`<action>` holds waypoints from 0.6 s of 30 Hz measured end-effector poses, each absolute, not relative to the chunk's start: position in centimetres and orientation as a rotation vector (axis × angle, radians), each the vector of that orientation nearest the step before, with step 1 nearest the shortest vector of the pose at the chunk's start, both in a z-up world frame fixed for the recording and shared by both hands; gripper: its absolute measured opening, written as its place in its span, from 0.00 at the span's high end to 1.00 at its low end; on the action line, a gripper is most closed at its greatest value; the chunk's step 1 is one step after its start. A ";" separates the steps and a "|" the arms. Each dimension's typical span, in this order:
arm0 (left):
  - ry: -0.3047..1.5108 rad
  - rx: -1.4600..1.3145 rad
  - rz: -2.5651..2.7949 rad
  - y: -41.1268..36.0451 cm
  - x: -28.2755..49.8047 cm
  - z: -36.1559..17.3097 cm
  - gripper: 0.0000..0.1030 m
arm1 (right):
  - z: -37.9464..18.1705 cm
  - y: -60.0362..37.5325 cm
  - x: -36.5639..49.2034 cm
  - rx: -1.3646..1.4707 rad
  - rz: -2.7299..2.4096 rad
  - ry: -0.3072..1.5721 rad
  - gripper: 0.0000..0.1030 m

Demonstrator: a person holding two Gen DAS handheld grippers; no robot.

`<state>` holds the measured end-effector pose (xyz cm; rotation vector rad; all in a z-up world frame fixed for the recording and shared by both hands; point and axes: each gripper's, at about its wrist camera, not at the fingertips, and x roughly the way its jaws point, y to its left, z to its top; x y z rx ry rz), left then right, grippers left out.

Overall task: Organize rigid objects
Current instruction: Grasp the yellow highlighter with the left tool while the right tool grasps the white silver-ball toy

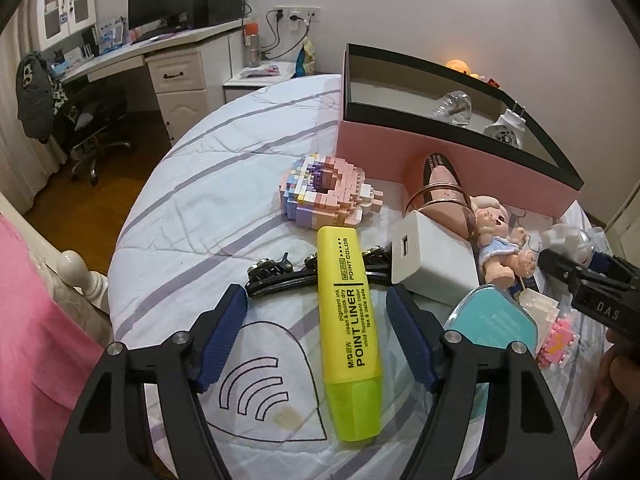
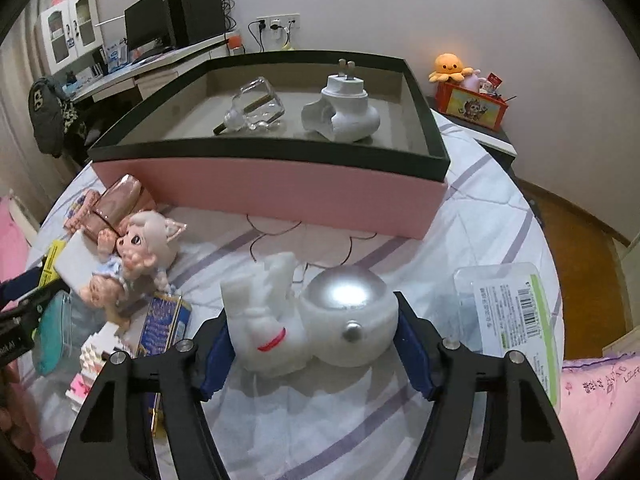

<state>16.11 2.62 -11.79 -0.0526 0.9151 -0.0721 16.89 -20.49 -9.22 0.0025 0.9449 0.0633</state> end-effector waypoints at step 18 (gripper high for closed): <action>0.920 -0.087 -0.077 2.9 16.2 -11.9 0.28 | -9.2 -20.5 17.0 0.017 0.073 0.938 0.31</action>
